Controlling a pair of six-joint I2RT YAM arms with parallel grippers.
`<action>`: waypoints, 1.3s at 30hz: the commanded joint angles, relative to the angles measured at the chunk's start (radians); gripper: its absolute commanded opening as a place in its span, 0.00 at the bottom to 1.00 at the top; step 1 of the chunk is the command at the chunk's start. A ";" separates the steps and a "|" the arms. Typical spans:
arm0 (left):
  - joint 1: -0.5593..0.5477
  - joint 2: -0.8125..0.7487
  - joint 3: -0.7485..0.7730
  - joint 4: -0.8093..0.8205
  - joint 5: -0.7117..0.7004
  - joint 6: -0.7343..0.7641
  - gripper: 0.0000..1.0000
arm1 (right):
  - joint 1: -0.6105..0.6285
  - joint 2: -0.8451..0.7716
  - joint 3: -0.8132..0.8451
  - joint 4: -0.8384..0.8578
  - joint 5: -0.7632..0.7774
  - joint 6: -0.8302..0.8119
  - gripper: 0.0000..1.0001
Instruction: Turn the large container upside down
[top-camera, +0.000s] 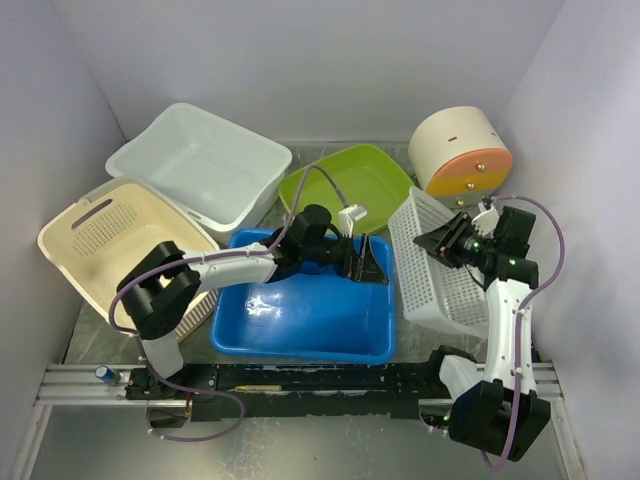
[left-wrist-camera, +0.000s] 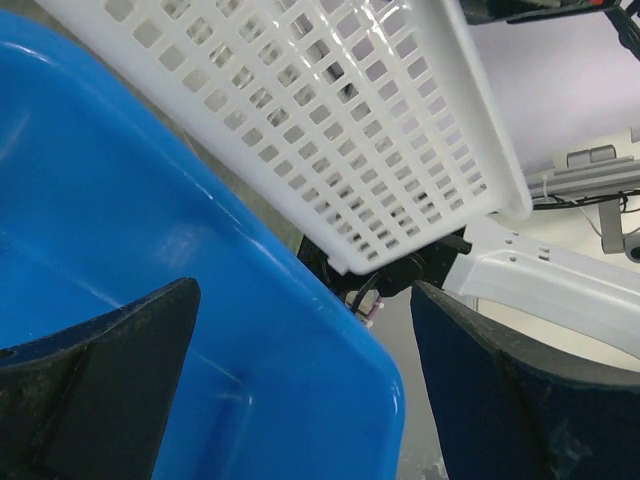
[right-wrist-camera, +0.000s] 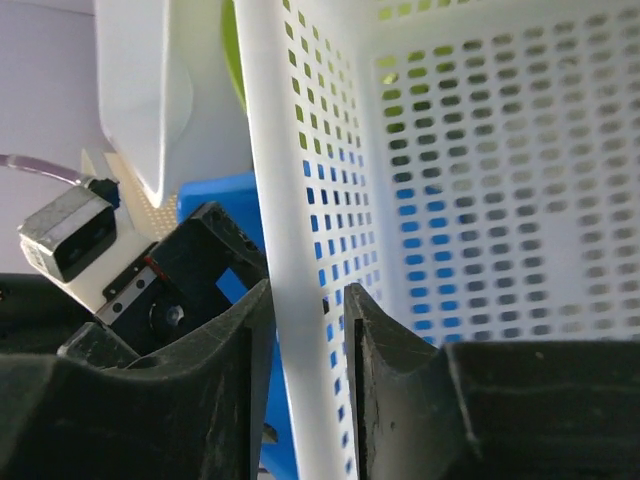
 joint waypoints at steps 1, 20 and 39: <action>-0.015 0.025 0.037 0.074 0.029 -0.011 0.98 | -0.012 0.015 -0.032 -0.128 0.088 -0.053 0.34; -0.027 -0.116 0.124 -0.313 -0.219 0.208 0.97 | 0.060 -0.026 0.009 -0.179 0.470 -0.179 0.64; 0.125 -0.219 0.013 -0.846 -0.664 0.262 0.98 | 0.408 0.100 -0.038 -0.092 0.754 -0.044 0.65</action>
